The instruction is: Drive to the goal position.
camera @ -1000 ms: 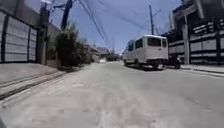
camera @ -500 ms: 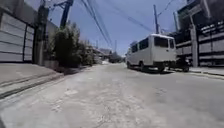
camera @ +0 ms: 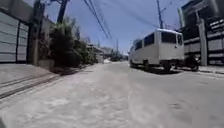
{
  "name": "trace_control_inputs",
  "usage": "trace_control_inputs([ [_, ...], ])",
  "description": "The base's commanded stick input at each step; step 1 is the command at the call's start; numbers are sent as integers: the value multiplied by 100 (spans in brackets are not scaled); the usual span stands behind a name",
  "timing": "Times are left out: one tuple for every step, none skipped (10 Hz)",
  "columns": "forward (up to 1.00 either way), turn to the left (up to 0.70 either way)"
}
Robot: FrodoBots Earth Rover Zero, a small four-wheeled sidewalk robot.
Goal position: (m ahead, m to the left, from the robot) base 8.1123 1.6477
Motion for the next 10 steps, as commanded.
trace_control_inputs([
  [100,3],
  [100,3],
  [100,3],
  [100,3],
  [100,3],
  [100,31],
  [100,43],
  [100,43],
  [100,43],
  [100,20],
])
